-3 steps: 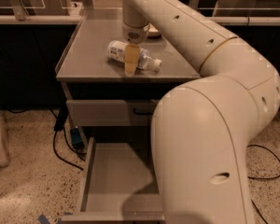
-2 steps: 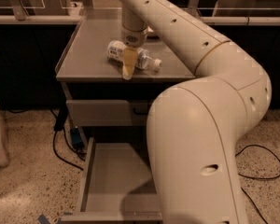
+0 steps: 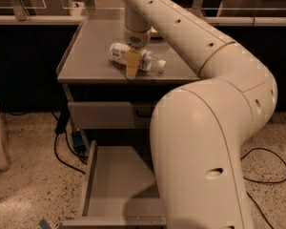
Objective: Place blue plastic bottle into middle drawer
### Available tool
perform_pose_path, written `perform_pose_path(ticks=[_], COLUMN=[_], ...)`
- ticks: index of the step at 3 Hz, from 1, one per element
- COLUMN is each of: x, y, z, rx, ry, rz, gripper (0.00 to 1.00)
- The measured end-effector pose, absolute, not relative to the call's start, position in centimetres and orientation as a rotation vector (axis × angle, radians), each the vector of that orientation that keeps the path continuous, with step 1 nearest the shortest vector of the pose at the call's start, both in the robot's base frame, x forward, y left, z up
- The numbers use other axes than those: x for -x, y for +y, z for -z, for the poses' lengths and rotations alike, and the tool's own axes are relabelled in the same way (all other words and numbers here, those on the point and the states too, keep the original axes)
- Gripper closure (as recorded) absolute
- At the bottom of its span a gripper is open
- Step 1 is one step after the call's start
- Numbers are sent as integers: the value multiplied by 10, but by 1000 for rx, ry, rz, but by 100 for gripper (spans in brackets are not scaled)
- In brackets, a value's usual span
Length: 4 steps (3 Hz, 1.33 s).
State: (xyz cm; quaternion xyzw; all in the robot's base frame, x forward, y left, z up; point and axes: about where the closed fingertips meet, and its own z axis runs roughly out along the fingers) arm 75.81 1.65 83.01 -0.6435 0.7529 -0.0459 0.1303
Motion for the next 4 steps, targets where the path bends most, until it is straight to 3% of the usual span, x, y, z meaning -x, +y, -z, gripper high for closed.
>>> perform_pose_path(ticks=[2, 4], x=[-758, -758], y=[17, 17], z=[-830, -830], rx=[1869, 1869], ry=[2187, 2187], rz=[133, 133], gripper=[95, 100])
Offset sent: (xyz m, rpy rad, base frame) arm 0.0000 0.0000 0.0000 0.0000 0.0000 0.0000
